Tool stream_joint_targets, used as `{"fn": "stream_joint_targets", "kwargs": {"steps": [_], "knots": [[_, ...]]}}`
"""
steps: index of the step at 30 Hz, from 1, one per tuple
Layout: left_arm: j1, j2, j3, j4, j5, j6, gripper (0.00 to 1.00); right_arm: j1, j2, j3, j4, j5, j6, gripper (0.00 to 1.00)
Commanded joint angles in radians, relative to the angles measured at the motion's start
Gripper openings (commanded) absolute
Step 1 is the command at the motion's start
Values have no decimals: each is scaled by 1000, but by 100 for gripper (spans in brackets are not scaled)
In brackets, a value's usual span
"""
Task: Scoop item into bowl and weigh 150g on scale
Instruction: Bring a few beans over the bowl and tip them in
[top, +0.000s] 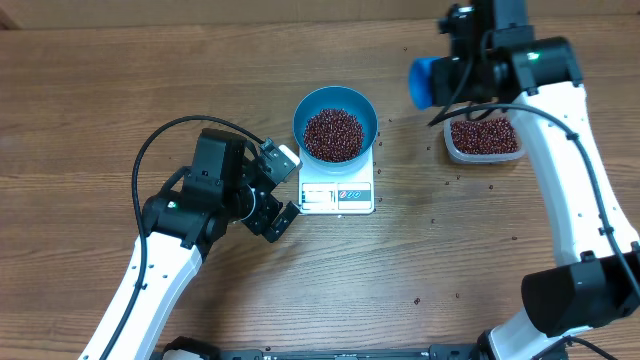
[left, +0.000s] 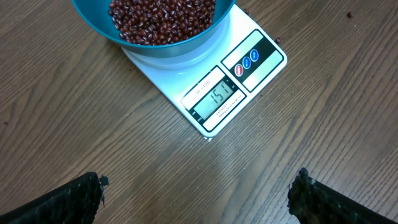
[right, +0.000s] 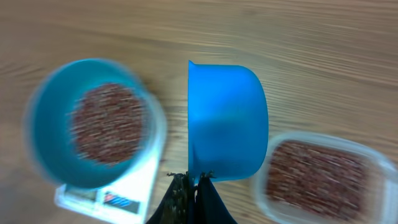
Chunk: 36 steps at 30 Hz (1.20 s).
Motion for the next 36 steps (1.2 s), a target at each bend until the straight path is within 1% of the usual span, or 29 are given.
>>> {"fn": "stream_joint_targets", "kwargs": {"steps": [1, 5, 7, 15, 18, 25, 31, 36], "knots": [[-7, 3, -3, 3, 19, -10, 99, 90, -16, 24, 24, -68, -10, 4], [-7, 3, -3, 3, 19, -10, 100, 194, 36, 23, 43, 20, 19, 4], [-7, 3, -3, 3, 19, -10, 100, 217, 60, 23, 47, 30, 19, 4], [-7, 3, -3, 3, 19, -10, 100, 266, 120, 8, 79, 67, 19, 4], [-7, 3, -3, 3, 19, -10, 100, 308, 162, 3, 111, 172, 28, 4], [-7, 3, -3, 4, 19, -10, 100, 354, 224, -2, 123, 279, 39, 4], [-7, 3, -3, 3, 19, -10, 100, 365, 226, -2, 131, 272, 42, 4], [-7, 3, -3, 4, 19, -10, 100, 367, 226, -1, 142, 177, 42, 4]]}}
